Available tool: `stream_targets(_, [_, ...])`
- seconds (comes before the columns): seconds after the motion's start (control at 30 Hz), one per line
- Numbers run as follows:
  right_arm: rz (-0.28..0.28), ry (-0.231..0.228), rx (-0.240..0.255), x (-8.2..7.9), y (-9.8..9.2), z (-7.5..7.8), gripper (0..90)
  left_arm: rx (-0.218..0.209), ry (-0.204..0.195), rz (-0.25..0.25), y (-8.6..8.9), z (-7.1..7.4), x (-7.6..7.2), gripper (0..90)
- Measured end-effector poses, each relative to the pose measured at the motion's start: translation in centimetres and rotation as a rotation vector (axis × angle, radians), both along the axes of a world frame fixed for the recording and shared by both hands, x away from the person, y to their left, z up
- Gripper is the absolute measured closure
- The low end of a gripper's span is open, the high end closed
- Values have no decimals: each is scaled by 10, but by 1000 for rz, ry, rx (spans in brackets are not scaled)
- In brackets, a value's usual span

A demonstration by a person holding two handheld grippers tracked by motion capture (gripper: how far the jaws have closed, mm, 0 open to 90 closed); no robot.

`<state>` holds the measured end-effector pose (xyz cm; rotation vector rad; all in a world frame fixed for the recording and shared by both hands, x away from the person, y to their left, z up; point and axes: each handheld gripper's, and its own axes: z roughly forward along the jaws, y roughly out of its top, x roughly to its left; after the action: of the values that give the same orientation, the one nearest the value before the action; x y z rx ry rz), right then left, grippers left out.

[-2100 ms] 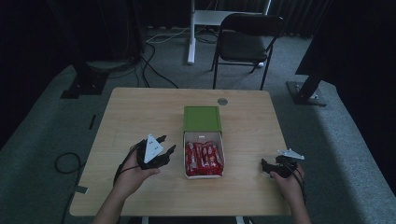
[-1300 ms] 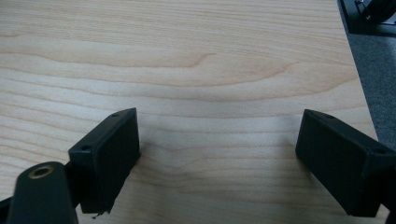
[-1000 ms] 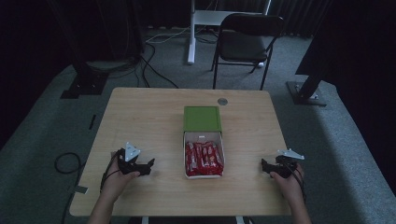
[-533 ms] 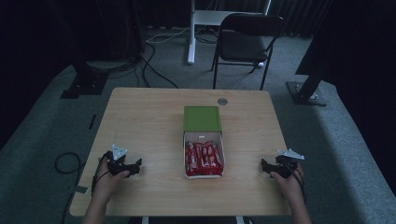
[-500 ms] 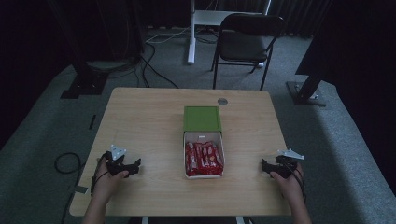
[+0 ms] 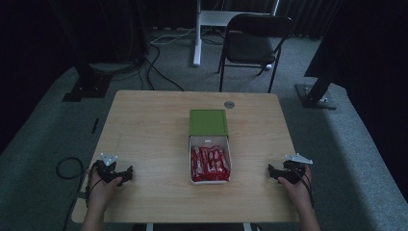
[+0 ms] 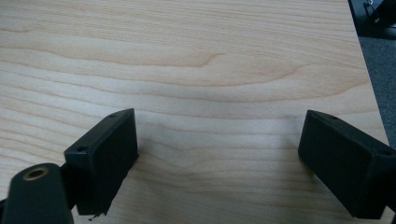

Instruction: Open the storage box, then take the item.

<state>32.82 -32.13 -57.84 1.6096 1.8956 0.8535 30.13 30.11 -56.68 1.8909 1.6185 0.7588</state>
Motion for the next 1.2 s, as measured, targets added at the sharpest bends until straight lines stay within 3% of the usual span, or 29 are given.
stream_targets(0.3, [9, 1, -1, 1, 0, 0, 106, -26, -3, -8, 0, -2, 0, 67])
stream_targets(0.37, [11, 1, -1, 1, 0, 0, 106, -53, 9, -13, -1, -2, 0, 68])
stream_targets(0.93, [5, 2, -1, 3, 1, 0, 107, -52, 18, 4, -3, -3, 1, 27])
stream_targets(1.2, [-36, 7, 29, -2, 1, 1, 107, -53, 19, 3, -2, -3, 2, 15])
